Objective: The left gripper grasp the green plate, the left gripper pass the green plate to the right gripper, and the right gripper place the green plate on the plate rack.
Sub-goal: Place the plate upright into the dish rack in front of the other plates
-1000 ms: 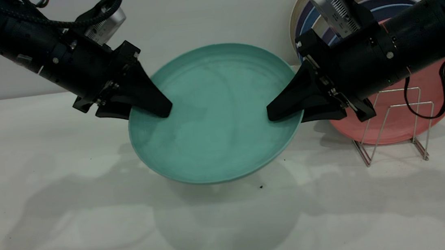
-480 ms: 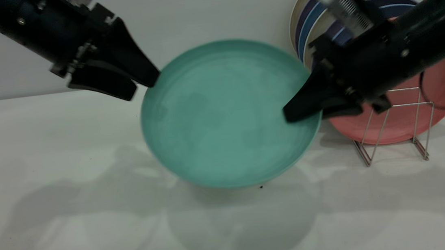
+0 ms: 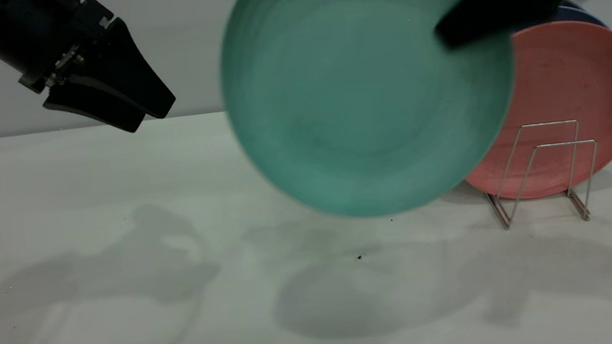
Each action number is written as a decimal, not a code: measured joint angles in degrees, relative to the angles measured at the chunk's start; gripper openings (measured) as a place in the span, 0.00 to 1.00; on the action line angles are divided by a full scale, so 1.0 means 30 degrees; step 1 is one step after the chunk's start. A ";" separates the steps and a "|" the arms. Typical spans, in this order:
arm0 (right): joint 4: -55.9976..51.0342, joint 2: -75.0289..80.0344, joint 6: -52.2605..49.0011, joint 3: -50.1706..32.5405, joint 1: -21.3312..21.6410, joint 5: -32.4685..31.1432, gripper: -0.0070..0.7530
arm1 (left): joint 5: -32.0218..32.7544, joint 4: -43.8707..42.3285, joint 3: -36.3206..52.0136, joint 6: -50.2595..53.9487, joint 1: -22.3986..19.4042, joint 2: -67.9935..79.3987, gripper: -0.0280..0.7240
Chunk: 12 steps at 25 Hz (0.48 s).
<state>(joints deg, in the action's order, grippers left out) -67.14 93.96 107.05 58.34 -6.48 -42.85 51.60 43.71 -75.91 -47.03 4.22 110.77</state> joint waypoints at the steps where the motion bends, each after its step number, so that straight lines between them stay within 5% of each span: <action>1: 0.0711 -0.0712 0.1507 0.0000 0.0000 0.0377 0.09 | 0.0039 0.0000 0.0000 0.0022 0.0000 0.0000 0.83; 7: 0.3478 -0.2575 0.3197 -0.0022 0.0398 0.4677 0.09 | 0.0058 0.0000 0.0000 0.0068 0.0000 -0.0019 0.83; 12: 0.4319 -0.2593 0.2869 -0.0058 0.2225 0.5924 0.09 | 0.0077 0.0000 0.0000 0.0083 0.0000 -0.0019 0.82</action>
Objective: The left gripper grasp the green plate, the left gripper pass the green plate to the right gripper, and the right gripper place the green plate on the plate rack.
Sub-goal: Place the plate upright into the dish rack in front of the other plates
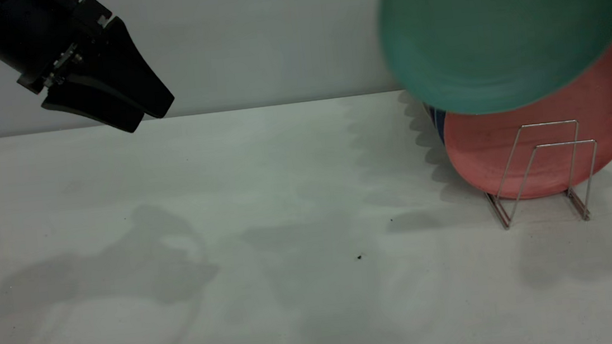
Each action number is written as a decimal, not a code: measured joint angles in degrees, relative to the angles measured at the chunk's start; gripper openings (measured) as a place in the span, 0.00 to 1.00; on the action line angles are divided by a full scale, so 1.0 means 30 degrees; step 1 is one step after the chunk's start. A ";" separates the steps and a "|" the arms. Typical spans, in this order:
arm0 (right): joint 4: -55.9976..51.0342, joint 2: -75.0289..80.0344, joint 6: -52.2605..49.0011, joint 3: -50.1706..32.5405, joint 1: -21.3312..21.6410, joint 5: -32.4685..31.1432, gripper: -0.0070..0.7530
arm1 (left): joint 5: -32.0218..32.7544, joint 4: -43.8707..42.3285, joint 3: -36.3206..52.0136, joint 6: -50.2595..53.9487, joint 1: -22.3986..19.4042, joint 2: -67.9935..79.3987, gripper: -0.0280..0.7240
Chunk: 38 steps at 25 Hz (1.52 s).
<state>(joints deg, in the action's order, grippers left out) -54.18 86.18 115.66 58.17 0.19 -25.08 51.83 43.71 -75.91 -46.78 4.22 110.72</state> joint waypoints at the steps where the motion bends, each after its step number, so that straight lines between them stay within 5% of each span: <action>1: 0.0286 0.0000 0.0000 0.0000 0.0349 0.0000 0.09 | 0.0000 0.0000 0.0000 0.0000 0.0000 0.0000 0.82; 7: 0.0740 0.0338 0.0004 -0.0061 0.2101 -0.0432 0.09 | 0.0000 0.0000 0.0000 0.0019 0.0000 0.0000 0.82; 38: -0.1229 0.2388 0.1947 -0.0092 0.2169 0.0024 0.10 | 0.0020 0.0050 0.0000 0.0036 0.0000 0.0000 0.82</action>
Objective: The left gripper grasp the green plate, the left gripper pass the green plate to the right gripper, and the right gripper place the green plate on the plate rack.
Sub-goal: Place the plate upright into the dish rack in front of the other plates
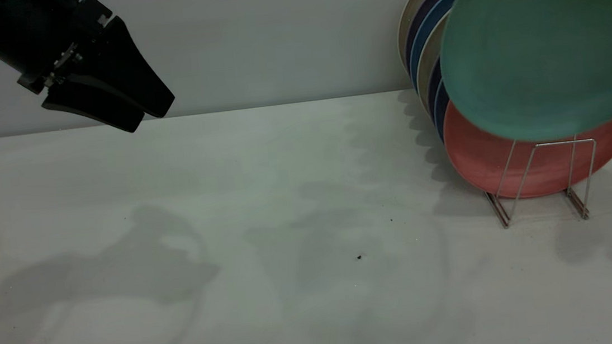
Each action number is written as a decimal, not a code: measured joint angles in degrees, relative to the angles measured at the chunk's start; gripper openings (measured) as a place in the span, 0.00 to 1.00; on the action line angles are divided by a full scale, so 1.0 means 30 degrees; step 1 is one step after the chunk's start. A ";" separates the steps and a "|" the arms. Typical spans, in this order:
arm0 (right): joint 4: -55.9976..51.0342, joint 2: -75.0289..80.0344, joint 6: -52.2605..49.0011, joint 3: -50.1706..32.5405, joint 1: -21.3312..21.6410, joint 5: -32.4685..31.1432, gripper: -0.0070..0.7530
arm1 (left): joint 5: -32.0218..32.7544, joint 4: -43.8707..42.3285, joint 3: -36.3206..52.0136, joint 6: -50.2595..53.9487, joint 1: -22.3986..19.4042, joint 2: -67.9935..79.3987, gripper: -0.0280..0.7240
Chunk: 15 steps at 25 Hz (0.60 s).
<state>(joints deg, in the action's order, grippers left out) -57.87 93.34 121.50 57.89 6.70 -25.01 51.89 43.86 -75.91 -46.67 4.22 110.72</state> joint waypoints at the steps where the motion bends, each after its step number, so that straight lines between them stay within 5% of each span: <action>1: -0.0019 0.0211 0.0016 0.0000 0.0000 0.0044 0.10 | 0.0000 0.0000 0.0000 0.0000 0.0000 0.0000 0.82; 11: -0.0127 0.0443 0.0016 0.0000 0.0000 0.0210 0.13 | 0.0000 0.0000 0.0000 0.0000 0.0000 0.0000 0.82; 15: -0.0596 0.0443 0.0016 0.0000 0.0000 0.0192 0.26 | 0.0000 0.0000 0.0000 0.0000 0.0000 0.0000 0.82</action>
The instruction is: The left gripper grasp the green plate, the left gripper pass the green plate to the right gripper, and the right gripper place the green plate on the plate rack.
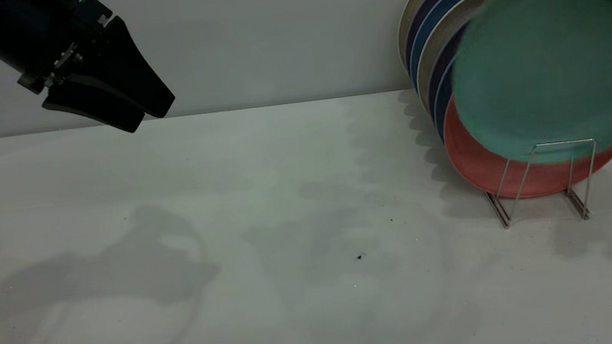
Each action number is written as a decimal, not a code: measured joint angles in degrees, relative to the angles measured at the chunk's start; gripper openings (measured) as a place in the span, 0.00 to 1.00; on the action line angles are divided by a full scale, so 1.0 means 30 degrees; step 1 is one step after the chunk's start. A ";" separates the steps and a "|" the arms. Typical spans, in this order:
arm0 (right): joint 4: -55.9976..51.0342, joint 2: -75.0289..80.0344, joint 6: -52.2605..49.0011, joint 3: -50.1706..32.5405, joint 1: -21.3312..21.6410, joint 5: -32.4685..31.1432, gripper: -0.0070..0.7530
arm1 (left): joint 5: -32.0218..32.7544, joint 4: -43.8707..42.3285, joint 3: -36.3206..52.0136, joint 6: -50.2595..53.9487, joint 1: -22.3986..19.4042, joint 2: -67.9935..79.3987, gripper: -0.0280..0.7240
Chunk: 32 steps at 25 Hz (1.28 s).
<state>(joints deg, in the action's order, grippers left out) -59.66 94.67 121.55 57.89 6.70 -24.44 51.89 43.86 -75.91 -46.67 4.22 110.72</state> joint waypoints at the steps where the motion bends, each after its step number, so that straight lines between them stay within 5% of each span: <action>1: -0.0045 0.0000 0.0000 0.0000 0.0000 -0.0020 0.30 | 0.0000 0.0000 0.0000 0.0000 0.0000 0.0000 0.82; 6: -0.0114 0.0000 0.0000 0.0000 0.0000 -0.0556 0.44 | 0.0000 0.0000 0.0000 0.0000 0.0000 0.0000 0.82; 19: -0.2686 -0.0975 -0.0658 0.0000 0.0000 -0.5112 0.45 | 0.0236 -0.0038 0.0000 0.0000 -0.0014 -0.0040 0.82; 25: -0.2269 -0.4719 -1.1576 0.0000 0.0000 -0.8129 0.46 | 0.2375 -0.0653 -0.0233 0.0895 -0.0725 -0.2410 0.82; 32: 0.5126 -1.0050 -2.4181 0.0000 0.0000 -1.4105 0.46 | 0.4968 -0.3726 -0.0288 0.4302 -0.1616 -0.8617 0.82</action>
<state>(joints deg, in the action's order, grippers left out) -44.28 64.52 49.00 57.89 6.70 -66.75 66.79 32.69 -76.77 -33.76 -0.62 84.87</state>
